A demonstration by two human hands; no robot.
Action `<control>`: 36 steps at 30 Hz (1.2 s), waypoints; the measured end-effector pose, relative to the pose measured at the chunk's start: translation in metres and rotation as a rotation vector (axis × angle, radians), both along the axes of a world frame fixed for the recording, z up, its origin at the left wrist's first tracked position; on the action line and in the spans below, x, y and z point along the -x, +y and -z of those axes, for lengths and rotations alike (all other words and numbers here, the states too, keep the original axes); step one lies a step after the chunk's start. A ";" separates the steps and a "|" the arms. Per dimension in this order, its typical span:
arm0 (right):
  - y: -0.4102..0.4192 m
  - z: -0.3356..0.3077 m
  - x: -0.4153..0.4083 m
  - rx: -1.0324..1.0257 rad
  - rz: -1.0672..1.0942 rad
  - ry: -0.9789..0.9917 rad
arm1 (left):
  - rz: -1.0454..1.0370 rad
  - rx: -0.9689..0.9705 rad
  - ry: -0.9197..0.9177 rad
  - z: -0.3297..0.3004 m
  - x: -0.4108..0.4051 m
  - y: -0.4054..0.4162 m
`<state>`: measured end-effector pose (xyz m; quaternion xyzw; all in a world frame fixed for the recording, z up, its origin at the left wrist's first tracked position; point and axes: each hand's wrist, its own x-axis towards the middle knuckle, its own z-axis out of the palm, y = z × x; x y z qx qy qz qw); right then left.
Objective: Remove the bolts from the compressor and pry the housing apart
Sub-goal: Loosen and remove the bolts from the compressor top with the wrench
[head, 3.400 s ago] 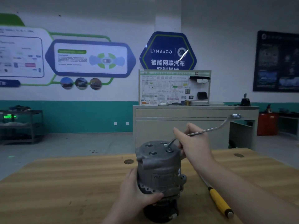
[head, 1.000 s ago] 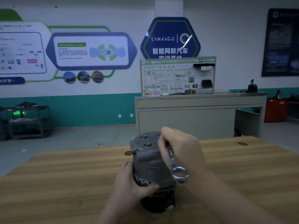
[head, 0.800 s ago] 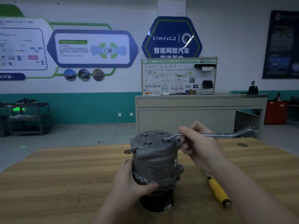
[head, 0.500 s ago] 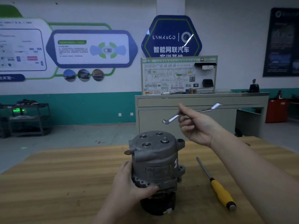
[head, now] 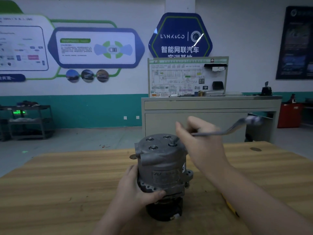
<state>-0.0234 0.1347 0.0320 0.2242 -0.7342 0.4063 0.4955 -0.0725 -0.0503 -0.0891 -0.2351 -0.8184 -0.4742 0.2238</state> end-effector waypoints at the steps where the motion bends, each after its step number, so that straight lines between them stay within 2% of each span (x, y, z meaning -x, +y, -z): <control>1: -0.005 0.002 -0.002 -0.175 0.108 0.075 | -0.001 0.002 -0.003 0.000 0.000 0.000; 3: -0.011 0.008 -0.007 -0.427 0.280 0.133 | -0.010 0.004 -0.011 -0.002 -0.002 0.001; 5: -0.008 0.013 -0.009 -0.440 0.287 0.129 | -0.019 0.013 -0.010 -0.002 -0.002 0.002; 6: -0.003 0.016 -0.010 -0.363 0.221 0.103 | -0.017 0.017 -0.014 -0.002 -0.003 0.002; 8: 0.006 0.019 -0.012 -0.039 -0.020 -0.047 | -0.006 0.016 -0.021 -0.002 -0.003 0.002; 11: 0.021 0.009 -0.005 0.646 -0.533 -0.515 | -0.002 0.021 -0.015 -0.001 -0.001 0.001; 12: 0.028 0.004 0.002 0.811 -0.644 -0.704 | -0.003 0.022 -0.007 -0.002 -0.001 0.001; 14: 0.036 -0.011 0.015 0.954 -0.743 -1.035 | -0.006 0.026 0.015 -0.002 -0.001 0.002; 16: 0.040 -0.024 0.024 0.942 -0.764 -1.145 | -0.003 0.026 0.030 -0.001 0.000 0.002; 18: 0.038 -0.034 0.029 0.910 -0.798 -1.033 | 0.018 0.007 0.023 0.000 0.001 0.000; 20: 0.035 -0.041 0.026 0.868 -0.789 -0.818 | 0.032 -0.014 0.001 0.000 0.002 -0.002; 25: 0.018 -0.023 0.013 0.559 -0.371 -0.354 | 0.015 -0.038 -0.016 0.000 0.000 -0.003; 32: 0.002 -0.005 0.001 0.355 -0.148 -0.191 | 0.021 0.006 -0.010 -0.004 -0.004 0.000; 34: 0.000 -0.002 -0.004 0.169 -0.076 -0.082 | 0.025 0.005 -0.009 -0.004 -0.003 -0.001; 36: -0.006 0.002 -0.009 -0.171 0.087 0.058 | 0.036 -0.003 -0.020 -0.003 -0.002 -0.001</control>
